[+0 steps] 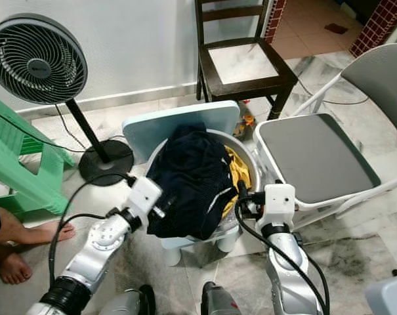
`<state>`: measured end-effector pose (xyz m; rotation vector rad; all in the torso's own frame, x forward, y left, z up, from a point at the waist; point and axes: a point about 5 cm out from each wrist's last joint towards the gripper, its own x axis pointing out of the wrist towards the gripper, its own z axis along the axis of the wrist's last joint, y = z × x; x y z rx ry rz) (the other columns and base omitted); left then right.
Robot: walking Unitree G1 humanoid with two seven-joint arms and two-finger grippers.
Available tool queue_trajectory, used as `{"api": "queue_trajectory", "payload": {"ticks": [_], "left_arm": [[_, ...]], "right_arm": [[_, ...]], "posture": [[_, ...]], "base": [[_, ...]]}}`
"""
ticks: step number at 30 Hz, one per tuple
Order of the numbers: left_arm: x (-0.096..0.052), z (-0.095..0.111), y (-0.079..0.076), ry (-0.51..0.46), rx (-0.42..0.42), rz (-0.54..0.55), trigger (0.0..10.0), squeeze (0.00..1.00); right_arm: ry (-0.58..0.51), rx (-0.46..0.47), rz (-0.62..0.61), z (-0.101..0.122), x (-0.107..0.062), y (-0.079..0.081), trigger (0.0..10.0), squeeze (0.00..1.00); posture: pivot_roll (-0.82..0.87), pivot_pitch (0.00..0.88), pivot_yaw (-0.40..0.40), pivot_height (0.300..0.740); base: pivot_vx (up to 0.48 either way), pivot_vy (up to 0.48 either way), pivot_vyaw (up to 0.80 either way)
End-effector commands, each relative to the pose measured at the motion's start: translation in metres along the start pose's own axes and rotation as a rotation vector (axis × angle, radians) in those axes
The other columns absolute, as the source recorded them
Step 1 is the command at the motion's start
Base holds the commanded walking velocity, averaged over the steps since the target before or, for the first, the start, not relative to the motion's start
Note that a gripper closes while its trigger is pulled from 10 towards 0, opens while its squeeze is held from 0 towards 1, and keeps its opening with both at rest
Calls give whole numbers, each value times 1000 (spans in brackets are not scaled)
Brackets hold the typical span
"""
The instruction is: Hang hanger
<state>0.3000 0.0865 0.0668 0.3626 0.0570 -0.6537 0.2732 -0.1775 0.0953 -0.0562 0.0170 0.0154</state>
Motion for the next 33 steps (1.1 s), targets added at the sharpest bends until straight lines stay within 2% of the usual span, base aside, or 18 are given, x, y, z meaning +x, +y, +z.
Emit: {"api": "queue_trajectory", "payload": {"ticks": [1, 4, 5, 8, 9, 10, 11, 12, 13, 18, 25, 27, 29, 30, 33], "left_arm": [[1, -7, -10, 40, 10, -62, 10000, 0], [1, -9, -12, 46, 8, -80, 10000, 0], [1, -15, -15, 89, 23, -113, 10000, 0], [-1, -23, -17, 131, 36, -129, 10000, 0], [-5, -31, -15, 178, 42, -134, 10000, 0], [-5, -31, -15, 178, 42, -134, 10000, 0], [-7, -36, -14, 204, 39, -138, 8392, 0], [-10, -40, -14, 225, 31, -148, 8392, 0], [-15, -49, -11, 270, 30, -160, 0, 0], [-23, -60, -3, 328, 34, -157, 0, 0], [-31, -66, 19, 357, 55, -41, 0, 0], [-31, -66, 19, 357, 55, -41, 0, 0], [-32, -64, 31, 345, 63, 41, 0, 0], [-32, -64, 31, 345, 63, 41, 0, 0], [-37, -60, 56, 316, 76, 212, 0, 0]], "right_arm": [[5, -15, 0, 0, -4, -2, 10000, 0], [5, -16, -2, 0, -4, -1, 10000, 0], [5, -16, -3, 0, -5, -1, 10000, 0], [6, -17, -3, 0, -5, 0, 10000, 0], [7, -16, -2, 0, -5, 1, 10000, 0], [7, -16, -2, 0, -5, 1, 10000, 0], [7, -15, -2, 0, -5, 2, 10000, 0], [8, -14, -1, 0, -5, 2, 10000, 0], [9, -14, 1, -1, -5, 3, 10000, 0], [15, -17, 7, -1, -5, 3, 10000, 0], [17, -18, 12, -1, -3, 3, 10000, 0], [17, -18, 12, -1, -3, 3, 10000, 0], [17, -18, 15, 0, -2, 4, 10000, 0], [17, -18, 15, 0, -2, 4, 10000, 0], [19, -17, 19, 0, -1, 5, 10000, 0]], "posture": [[28, 286, -25, 740], [27, 288, -23, 740], [25, 288, -20, 740], [25, 289, -18, 740], [26, 291, -16, 740], [26, 291, -16, 740], [26, 291, -15, 740], [26, 291, -15, 740], [27, 292, -15, 740], [30, 292, -16, 740], [39, 293, -20, 740], [39, 293, -20, 740], [46, 291, -20, 740], [46, 291, -20, 740], [52, 288, -20, 740]], "base": [[0, 0, 0], [0, 0, 0], [0, 0, 0], [0, 0, 0], [0, 0, 0], [0, 0, 0], [0, 0, 0], [0, 0, 0], [0, 0, 0], [0, 0, 0], [0, 0, 0], [0, 0, 0], [0, 0, 0], [0, 0, 0], [0, 0, 0]]}}
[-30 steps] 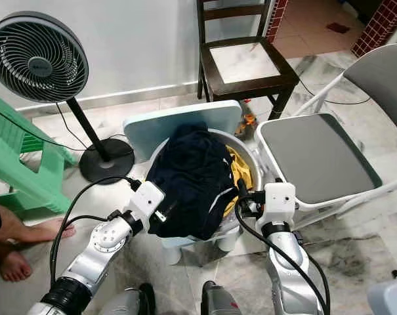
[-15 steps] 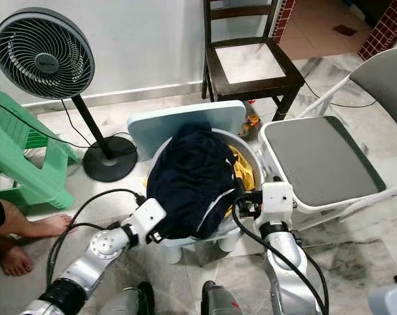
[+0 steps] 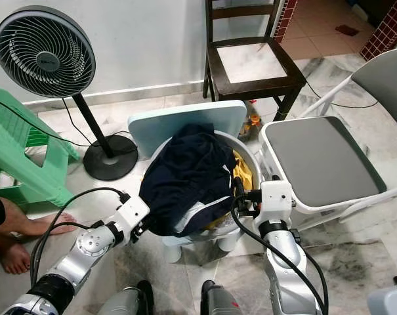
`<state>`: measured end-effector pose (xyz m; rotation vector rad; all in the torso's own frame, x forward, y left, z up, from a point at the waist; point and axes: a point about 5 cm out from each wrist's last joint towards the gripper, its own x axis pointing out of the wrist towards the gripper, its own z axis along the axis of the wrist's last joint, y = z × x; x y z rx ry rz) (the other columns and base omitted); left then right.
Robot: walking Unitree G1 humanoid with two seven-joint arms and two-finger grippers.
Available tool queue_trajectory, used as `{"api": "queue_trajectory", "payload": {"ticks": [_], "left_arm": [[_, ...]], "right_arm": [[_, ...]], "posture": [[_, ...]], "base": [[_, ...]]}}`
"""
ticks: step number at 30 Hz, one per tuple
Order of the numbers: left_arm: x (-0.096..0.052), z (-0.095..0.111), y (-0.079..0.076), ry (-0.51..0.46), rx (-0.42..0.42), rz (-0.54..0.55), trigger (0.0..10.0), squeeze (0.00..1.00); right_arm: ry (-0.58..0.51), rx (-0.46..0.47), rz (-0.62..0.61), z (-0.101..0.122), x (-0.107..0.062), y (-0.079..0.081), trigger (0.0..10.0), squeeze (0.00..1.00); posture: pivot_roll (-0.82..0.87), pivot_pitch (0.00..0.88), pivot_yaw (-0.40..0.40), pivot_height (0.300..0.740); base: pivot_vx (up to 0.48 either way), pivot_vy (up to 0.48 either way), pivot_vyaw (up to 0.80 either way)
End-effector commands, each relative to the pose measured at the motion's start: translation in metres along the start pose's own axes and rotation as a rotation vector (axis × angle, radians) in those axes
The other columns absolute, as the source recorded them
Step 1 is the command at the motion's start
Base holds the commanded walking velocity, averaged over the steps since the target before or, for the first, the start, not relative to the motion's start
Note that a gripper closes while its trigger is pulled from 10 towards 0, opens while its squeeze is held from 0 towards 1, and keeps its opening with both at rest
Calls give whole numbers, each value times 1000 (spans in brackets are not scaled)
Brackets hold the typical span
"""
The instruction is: Hang hanger
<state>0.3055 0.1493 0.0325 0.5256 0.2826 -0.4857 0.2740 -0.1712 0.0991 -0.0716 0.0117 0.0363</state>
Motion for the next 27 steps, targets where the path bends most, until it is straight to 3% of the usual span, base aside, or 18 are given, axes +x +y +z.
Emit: {"api": "queue_trajectory", "payload": {"ticks": [1, 10, 14, 17, 27], "left_arm": [[-7, -9, 27, 25, -13, 147, 0, 0], [-10, 19, 63, -153, 7, 323, 0, 0], [-11, 32, 71, -230, 17, 367, 0, 0], [-10, 45, 76, -306, 12, 386, 0, 0], [4, 76, 77, -397, -42, 428, 0, 0]], "right_arm": [[25, -1, -1, -5, -1, 0, 10000, 0], [27, 3, 1, -5, 0, 1, 10000, 0], [25, 4, 0, -5, 1, 1, 10000, 0], [23, 5, -4, -4, 1, 1, 10000, 0], [19, 6, -5, -4, 2, 3, 10000, 0]], "posture": [[53, 289, -21, 740], [61, 288, -21, 740], [60, 288, -19, 740], [61, 288, -18, 740], [59, 289, -16, 740]], "base": [[0, 0, 0], [0, 0, 0], [0, 0, 0], [0, 0, 0], [0, 0, 0]]}}
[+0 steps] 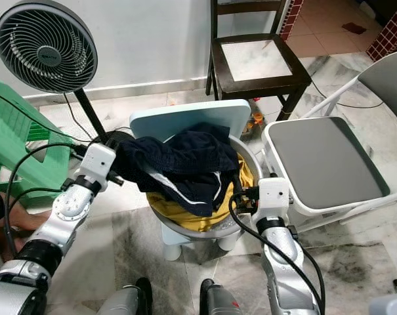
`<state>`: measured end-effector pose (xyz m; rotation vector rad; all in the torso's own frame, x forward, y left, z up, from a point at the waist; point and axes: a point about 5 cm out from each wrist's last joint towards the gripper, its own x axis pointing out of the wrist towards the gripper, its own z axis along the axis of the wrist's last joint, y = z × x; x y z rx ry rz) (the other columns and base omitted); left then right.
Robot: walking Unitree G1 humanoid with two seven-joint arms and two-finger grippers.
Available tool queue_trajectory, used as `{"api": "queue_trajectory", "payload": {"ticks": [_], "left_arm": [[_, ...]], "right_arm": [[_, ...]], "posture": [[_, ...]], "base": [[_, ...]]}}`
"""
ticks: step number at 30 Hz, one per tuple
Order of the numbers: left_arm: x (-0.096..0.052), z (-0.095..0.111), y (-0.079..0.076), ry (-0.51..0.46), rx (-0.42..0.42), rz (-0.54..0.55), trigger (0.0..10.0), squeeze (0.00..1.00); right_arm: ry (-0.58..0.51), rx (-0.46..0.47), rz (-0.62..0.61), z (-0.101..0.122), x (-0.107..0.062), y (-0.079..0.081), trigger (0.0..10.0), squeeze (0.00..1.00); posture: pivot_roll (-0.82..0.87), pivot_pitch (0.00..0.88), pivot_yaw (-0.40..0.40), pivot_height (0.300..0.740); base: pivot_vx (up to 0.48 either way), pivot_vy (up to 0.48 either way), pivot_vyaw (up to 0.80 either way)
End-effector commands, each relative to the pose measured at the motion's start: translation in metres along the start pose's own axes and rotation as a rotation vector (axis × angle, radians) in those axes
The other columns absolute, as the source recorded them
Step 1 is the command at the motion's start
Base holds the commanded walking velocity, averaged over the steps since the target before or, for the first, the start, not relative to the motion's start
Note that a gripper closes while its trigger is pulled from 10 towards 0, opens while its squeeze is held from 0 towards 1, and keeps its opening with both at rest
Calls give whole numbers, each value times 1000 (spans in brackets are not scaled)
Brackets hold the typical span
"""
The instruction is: Hang hanger
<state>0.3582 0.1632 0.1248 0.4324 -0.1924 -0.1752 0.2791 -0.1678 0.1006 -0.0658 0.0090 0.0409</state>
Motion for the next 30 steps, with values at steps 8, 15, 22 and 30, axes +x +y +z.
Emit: {"api": "queue_trajectory", "payload": {"ticks": [8, 15, 22, 30], "left_arm": [[16, 14, -22, -3, -93, -10, 0, 0], [18, 20, -38, -34, -125, -93, 118, 0], [-12, 16, -58, -147, -138, -288, 10000, 1000], [-64, -3, -45, -180, -73, -269, 10000, 1000]], "right_arm": [[19, -3, -16, -5, -3, 0, 10000, 0], [18, -8, -25, -5, -5, -2, 10000, 0], [18, -11, -20, -6, -5, -2, 10000, 0], [18, -15, -10, -6, -1, 0, 10000, 0]], "posture": [[46, 289, -16, 740], [34, 288, -13, 740], [51, 284, -15, 740], [83, 286, -19, 740]], "base": [[0, 0, 0], [0, 0, 0], [0, 0, 0], [0, 0, 0]]}}
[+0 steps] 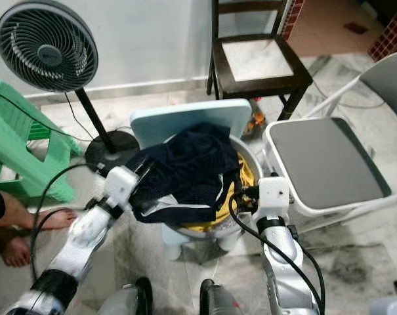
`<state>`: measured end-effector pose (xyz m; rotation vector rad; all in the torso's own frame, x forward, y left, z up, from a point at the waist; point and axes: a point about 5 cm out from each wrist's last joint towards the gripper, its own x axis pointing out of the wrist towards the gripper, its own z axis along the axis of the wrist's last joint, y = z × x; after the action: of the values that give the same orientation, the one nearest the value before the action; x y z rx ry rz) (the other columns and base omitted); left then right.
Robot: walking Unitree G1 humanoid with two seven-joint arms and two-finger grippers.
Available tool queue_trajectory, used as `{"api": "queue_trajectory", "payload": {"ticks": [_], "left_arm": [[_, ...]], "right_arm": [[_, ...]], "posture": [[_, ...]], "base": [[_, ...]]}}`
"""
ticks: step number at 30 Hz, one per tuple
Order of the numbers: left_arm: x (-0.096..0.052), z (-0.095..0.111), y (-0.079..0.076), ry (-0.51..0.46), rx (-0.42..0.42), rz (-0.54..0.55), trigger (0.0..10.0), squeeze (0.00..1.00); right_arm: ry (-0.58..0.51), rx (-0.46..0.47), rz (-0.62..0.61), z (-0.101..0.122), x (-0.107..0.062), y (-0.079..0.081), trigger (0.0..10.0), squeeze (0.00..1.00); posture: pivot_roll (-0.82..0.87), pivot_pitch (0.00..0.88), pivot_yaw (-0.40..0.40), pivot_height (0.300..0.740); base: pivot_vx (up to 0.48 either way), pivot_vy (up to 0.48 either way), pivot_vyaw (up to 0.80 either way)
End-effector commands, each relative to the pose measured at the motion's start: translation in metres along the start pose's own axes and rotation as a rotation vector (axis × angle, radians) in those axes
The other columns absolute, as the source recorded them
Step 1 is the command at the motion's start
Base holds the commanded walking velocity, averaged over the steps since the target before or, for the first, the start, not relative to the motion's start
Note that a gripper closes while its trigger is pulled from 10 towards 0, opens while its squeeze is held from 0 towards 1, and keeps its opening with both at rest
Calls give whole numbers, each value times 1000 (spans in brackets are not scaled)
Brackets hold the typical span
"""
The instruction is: Hang hanger
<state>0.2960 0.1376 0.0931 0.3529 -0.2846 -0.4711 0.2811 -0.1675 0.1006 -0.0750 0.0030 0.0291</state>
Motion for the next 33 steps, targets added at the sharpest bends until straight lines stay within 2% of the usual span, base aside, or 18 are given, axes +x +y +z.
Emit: {"api": "queue_trajectory", "payload": {"ticks": [1, 4, 7, 16, 18, 22, 28, 31, 33], "left_arm": [[-11, 1, -3, -10, 26, -17, 10000, 1000], [-24, 1, -7, -3, 26, -31, 10000, 1000], [-39, -1, -19, 15, 35, -100, 10000, 1000], [-47, -11, -26, 88, -6, -173, 10000, 1000], [-52, -16, -33, 120, -43, -222, 10000, 1000], [-55, -19, -39, 135, -56, -266, 10000, 1000], [-64, -29, -40, 198, -69, -220, 10000, 1000], [-64, -43, -45, 275, -118, -170, 10000, 1000], [-63, -44, -46, 284, -127, -161, 10000, 1000]], "right_arm": [[23, -7, 4, -6, -3, 0, 10000, 0], [24, -7, 10, -7, -2, 1, 10000, 0], [25, -6, 15, -8, -1, 3, 10000, 0], [19, -8, 17, -6, 0, 2, 10000, 0], [19, -12, 10, -6, 0, 0, 10000, 0], [20, -12, 6, -7, 0, -1, 10000, 0], [23, -9, 6, -8, 0, 0, 10000, 0], [24, -7, 14, -8, 1, 2, 10000, 0], [24, -7, 16, -8, 1, 2, 10000, 0]], "posture": [[89, 286, -20, 740], [98, 289, -21, 740], [102, 289, -22, 740], [92, 294, -24, 740], [85, 294, -22, 740], [83, 292, -18, 740], [88, 291, -16, 740], [91, 292, -20, 740], [92, 293, -22, 740]], "base": [[0, 0, 0], [0, 0, 0], [0, 0, 0], [0, 0, 0], [0, 0, 0], [0, 0, 0], [0, 0, 0], [0, 0, 0], [0, 0, 0]]}}
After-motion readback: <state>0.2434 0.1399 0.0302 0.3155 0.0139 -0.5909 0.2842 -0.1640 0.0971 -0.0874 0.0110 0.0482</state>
